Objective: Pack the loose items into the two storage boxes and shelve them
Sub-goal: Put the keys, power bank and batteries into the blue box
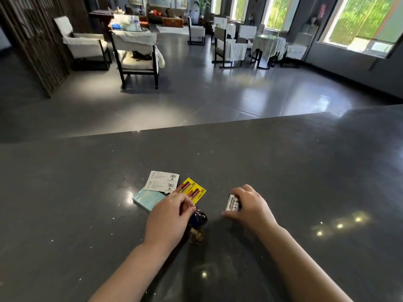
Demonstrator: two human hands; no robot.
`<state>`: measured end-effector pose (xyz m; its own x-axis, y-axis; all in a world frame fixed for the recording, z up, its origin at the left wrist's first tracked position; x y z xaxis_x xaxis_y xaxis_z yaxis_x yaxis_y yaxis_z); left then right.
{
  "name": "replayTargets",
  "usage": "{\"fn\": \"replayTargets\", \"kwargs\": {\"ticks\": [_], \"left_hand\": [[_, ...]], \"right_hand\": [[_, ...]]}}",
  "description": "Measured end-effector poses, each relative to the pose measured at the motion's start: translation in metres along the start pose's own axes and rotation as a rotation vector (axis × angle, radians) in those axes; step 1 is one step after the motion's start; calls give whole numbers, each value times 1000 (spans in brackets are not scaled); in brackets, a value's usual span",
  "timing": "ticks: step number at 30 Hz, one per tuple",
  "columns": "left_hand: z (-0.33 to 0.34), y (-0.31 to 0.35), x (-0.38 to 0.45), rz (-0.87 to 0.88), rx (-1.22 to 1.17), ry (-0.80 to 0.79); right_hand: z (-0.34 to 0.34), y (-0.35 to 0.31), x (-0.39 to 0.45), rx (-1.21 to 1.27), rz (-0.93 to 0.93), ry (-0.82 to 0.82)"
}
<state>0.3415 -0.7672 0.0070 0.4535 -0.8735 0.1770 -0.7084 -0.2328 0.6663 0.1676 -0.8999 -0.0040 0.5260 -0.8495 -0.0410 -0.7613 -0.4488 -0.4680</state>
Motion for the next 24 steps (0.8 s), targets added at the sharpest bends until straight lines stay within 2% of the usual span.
{"fn": "replayTargets", "kwargs": {"ticks": [6,11,18,24], "left_hand": [[-89,-19,-37,-77,-14,205],[-185,-46,-111,-175,76,436],[-322,-78,-260,-391,270,751],[-420,-78,-410,-587,441,1077]], "right_hand": [[-7,-122,-26,43,-386,-17],[7,-240,-66,37,-705,-92],[51,-396,-163,166,-1079,-269],[99,-509,-266,246,-1374,-409]]}}
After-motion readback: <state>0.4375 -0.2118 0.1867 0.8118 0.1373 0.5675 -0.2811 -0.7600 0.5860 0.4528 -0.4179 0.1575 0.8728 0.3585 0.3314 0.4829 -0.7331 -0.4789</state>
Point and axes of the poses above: each hand's wrist, its own x-axis towards the middle knuckle, its own z-axis out of the palm, y = z × x, the point moved 2 cm from there along x, towards the middle knuckle, and after that the axes turned 1 degree about z, right-handed, at the moved point
